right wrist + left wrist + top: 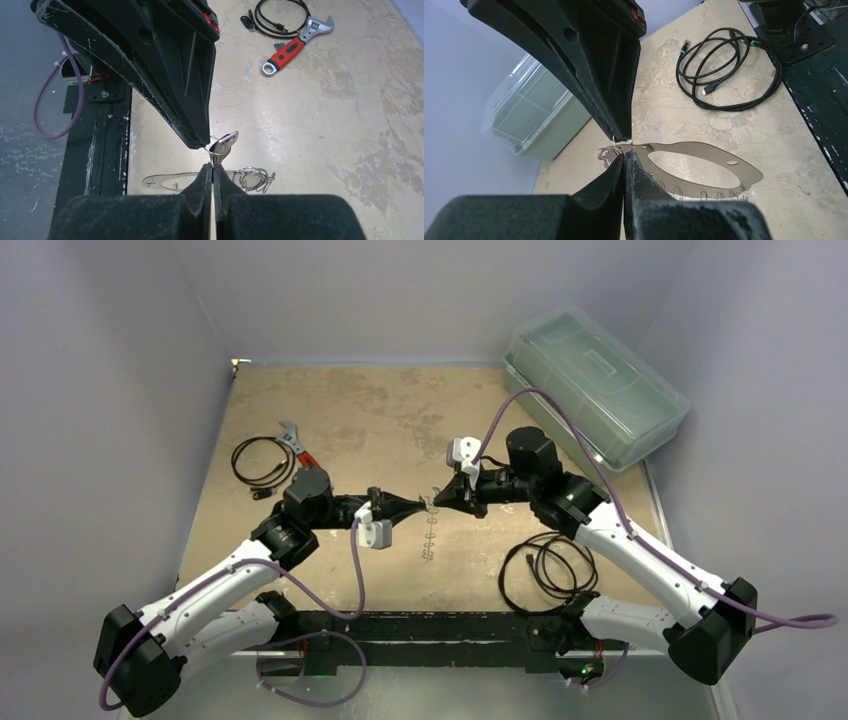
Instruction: Put the keys on the keyring
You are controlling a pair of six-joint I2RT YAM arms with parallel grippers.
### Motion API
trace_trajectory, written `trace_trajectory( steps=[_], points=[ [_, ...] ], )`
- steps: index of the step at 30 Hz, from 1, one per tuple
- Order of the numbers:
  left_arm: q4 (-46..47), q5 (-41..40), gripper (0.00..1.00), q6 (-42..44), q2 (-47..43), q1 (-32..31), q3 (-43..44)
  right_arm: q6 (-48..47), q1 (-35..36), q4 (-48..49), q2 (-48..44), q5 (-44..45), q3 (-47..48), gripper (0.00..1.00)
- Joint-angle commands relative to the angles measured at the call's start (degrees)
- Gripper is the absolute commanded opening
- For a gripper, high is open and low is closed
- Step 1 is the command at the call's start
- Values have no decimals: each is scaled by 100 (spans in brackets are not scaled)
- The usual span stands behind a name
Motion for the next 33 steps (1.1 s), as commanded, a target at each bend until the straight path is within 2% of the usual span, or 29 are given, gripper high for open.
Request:
trace_trajectory(
  steps=[1, 13, 19, 23, 26, 30, 33],
  points=[
    [5, 226, 0, -12, 18, 28, 118, -37, 22, 350, -240, 43, 225, 0],
    [-12, 87, 0, -9, -13, 30, 140, -50, 26, 239, -269, -93, 225, 0],
    [47, -560, 0, -86, -69, 25, 58, 53, 31, 351, -408, 260, 65, 0],
    [249, -961, 20, -444, -49, 24, -123, 327, 26, 556, -738, 999, -166, 0],
    [876, -1591, 33, -1254, -35, 25, -347, 459, 31, 638, -1063, 1484, -283, 0],
    [1049, -2423, 49, -2209, 142, 28, -297, 641, 31, 710, -1440, 2279, -454, 0],
    [775, -3115, 53, -3067, 617, 23, 27, 746, 30, 684, -1650, 2824, -519, 0]
  ],
)
